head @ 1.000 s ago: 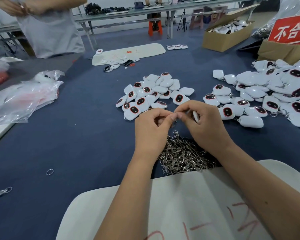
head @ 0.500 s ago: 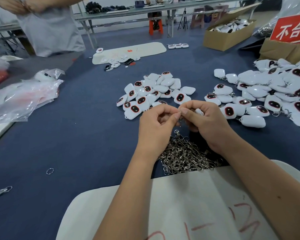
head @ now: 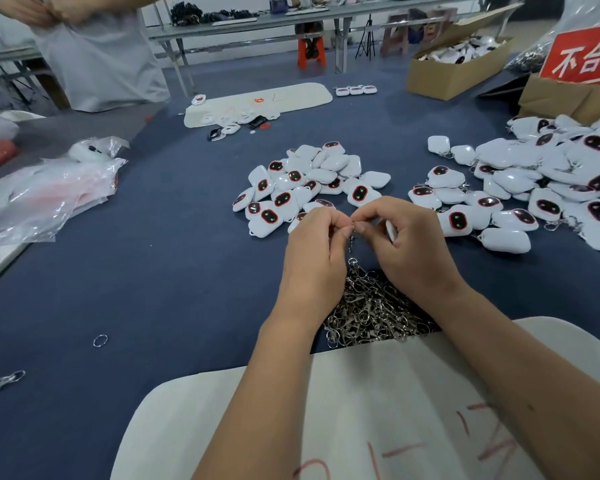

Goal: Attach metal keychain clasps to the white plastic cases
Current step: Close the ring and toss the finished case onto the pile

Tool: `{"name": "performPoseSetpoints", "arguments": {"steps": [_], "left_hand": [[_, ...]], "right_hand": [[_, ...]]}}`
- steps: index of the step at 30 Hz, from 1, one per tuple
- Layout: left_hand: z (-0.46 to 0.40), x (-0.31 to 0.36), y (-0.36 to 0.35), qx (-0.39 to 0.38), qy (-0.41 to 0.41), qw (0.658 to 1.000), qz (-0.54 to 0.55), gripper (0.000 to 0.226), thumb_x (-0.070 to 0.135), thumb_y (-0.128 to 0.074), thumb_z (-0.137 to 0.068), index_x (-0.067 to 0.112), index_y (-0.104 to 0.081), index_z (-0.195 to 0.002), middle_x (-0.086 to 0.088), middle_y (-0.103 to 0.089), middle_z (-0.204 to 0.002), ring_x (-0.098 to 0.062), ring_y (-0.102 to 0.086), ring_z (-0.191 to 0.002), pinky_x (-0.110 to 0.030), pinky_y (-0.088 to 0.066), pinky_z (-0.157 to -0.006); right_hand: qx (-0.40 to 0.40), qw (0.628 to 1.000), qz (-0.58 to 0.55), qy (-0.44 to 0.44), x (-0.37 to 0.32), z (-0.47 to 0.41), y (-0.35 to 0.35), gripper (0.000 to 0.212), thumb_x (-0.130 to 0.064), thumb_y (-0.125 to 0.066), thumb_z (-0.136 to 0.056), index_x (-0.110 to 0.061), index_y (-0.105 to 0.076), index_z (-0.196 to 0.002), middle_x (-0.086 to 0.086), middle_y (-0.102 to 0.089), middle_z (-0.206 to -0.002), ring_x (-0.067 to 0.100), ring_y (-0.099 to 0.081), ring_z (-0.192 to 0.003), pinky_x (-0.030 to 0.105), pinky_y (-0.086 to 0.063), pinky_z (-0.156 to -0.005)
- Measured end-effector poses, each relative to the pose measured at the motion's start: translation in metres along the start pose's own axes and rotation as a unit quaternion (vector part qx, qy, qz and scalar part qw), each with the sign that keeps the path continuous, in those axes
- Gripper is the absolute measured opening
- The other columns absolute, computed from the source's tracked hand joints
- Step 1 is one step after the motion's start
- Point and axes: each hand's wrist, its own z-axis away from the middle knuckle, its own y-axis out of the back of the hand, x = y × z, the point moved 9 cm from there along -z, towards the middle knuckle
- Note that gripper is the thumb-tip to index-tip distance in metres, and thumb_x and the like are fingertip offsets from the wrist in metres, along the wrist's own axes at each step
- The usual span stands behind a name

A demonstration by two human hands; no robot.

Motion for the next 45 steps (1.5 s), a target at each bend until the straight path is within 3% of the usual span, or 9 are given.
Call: {"name": "performPoseSetpoints", "arguments": {"steps": [5, 9, 12, 21, 28, 35, 38, 41, 45], "left_hand": [[0.0, 0.003, 0.002, 0.011, -0.016, 1.0, -0.009, 0.015, 0.01, -0.059, -0.099, 0.021, -0.063, -0.089, 0.006, -0.065, -0.091, -0.019, -0.058, -0.093, -0.039, -0.049, -0.082], [-0.001, 0.01, 0.007, 0.03, -0.037, 0.999, -0.012, 0.015, 0.013, -0.062, -0.097, 0.025, -0.063, -0.089, 0.009, -0.066, -0.093, -0.014, -0.058, -0.094, -0.03, -0.048, -0.08], [-0.001, 0.011, 0.007, 0.036, -0.033, 0.999, 0.002, 0.011, 0.012, -0.063, -0.097, 0.019, -0.067, -0.09, 0.008, -0.068, -0.093, -0.014, -0.061, -0.092, -0.027, -0.048, -0.078], [0.006, 0.018, 0.005, 0.081, -0.027, 0.996, -0.003, 0.015, 0.003, -0.054, -0.101, 0.011, -0.059, -0.089, -0.001, -0.062, -0.092, -0.024, -0.055, -0.09, -0.043, -0.047, -0.08], [0.007, 0.018, 0.01, 0.092, -0.033, 0.995, -0.022, 0.017, -0.003, -0.052, -0.098, 0.009, -0.058, -0.088, -0.003, -0.061, -0.094, -0.023, -0.054, -0.092, -0.042, -0.045, -0.081], [0.004, 0.018, 0.008, 0.071, -0.043, 0.997, -0.011, 0.016, -0.001, -0.054, -0.098, 0.012, -0.059, -0.09, -0.002, -0.064, -0.094, -0.02, -0.056, -0.089, -0.037, -0.047, -0.079], [0.003, 0.015, 0.009, 0.068, -0.031, 0.997, -0.009, 0.017, 0.002, -0.054, -0.099, 0.015, -0.06, -0.091, 0.004, -0.064, -0.092, -0.017, -0.058, -0.088, -0.03, -0.047, -0.076], [0.001, 0.009, 0.009, 0.062, -0.02, 0.997, -0.029, 0.017, 0.002, -0.052, -0.1, 0.015, -0.058, -0.091, 0.006, -0.062, -0.093, -0.014, -0.056, -0.089, -0.023, -0.043, -0.076], [0.001, 0.002, 0.006, 0.036, -0.009, 0.998, -0.053, 0.019, 0.003, -0.05, -0.1, 0.016, -0.056, -0.089, 0.006, -0.06, -0.092, -0.013, -0.053, -0.087, -0.023, -0.041, -0.075]], "right_hand": [[-0.01, 1.0, 0.011, 0.007, -0.004, 0.0, 0.0, 0.008, 0.001, -0.069, -0.093, -0.007, -0.072, -0.091, -0.003, -0.067, -0.081, 0.008, -0.057, -0.075, 0.029, -0.044, -0.071], [-0.032, 0.995, -0.073, -0.062, 0.009, -0.001, -0.001, 0.009, -0.005, -0.067, -0.097, -0.01, -0.071, -0.09, 0.022, -0.056, -0.069, 0.043, -0.047, -0.065, 0.042, -0.037, -0.059], [-0.044, 0.989, -0.114, -0.078, 0.009, -0.001, -0.001, 0.011, -0.004, -0.065, -0.098, -0.01, -0.071, -0.09, 0.029, -0.051, -0.069, 0.042, -0.04, -0.063, 0.035, -0.031, -0.057], [-0.038, 0.984, -0.152, -0.085, 0.01, -0.001, -0.003, 0.013, -0.006, -0.066, -0.1, -0.013, -0.07, -0.09, 0.022, -0.057, -0.07, 0.028, -0.048, -0.062, 0.037, -0.043, -0.062], [-0.026, 0.992, -0.117, -0.047, 0.007, 0.001, -0.004, 0.012, -0.005, -0.067, -0.098, -0.013, -0.071, -0.09, -0.003, -0.061, -0.072, 0.034, -0.049, -0.069, 0.041, -0.044, -0.066], [-0.006, 0.997, -0.078, -0.015, -0.001, 0.0, 0.003, 0.009, -0.003, -0.069, -0.096, -0.008, -0.075, -0.092, 0.003, -0.07, -0.079, 0.033, -0.057, -0.07, 0.046, -0.047, -0.068], [-0.006, 0.993, -0.107, -0.05, 0.005, 0.0, 0.001, 0.002, -0.01, -0.072, -0.095, -0.011, -0.074, -0.097, 0.003, -0.068, -0.074, 0.025, -0.056, -0.068, 0.038, -0.047, -0.066], [0.0, 0.991, -0.094, -0.093, 0.015, 0.0, -0.002, 0.029, -0.017, -0.078, -0.091, -0.012, -0.055, -0.109, 0.004, -0.054, -0.076, 0.012, -0.043, -0.062, 0.023, -0.039, -0.064], [-0.02, 0.99, -0.06, -0.127, 0.027, 0.002, -0.01, 0.035, -0.004, -0.069, -0.095, -0.018, -0.044, -0.115, -0.013, -0.049, -0.1, 0.0, -0.049, -0.086, 0.013, -0.038, -0.079]]}}
